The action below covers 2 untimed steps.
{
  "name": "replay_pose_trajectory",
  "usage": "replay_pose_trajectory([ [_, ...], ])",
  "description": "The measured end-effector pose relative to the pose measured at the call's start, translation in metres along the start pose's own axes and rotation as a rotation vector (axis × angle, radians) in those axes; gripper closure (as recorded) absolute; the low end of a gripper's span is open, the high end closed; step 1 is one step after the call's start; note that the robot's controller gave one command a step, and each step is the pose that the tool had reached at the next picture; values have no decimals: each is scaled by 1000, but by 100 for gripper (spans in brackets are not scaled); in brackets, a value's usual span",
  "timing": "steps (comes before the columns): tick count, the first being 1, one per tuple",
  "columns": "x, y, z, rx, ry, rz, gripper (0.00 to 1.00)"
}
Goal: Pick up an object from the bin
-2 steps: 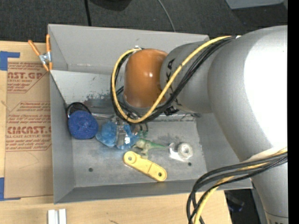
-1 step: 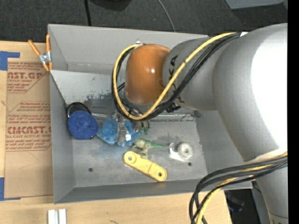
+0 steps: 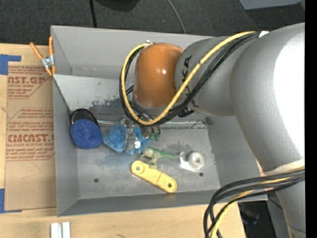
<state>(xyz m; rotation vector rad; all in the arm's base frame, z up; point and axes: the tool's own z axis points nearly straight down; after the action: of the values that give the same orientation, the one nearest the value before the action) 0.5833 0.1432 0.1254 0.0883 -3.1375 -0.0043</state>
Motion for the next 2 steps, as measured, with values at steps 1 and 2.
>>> replay_pose_trajectory([
  [1,0,0,-20,0,0,0,100],
  [2,-1,0,-37,-1,-5,0,100],
])
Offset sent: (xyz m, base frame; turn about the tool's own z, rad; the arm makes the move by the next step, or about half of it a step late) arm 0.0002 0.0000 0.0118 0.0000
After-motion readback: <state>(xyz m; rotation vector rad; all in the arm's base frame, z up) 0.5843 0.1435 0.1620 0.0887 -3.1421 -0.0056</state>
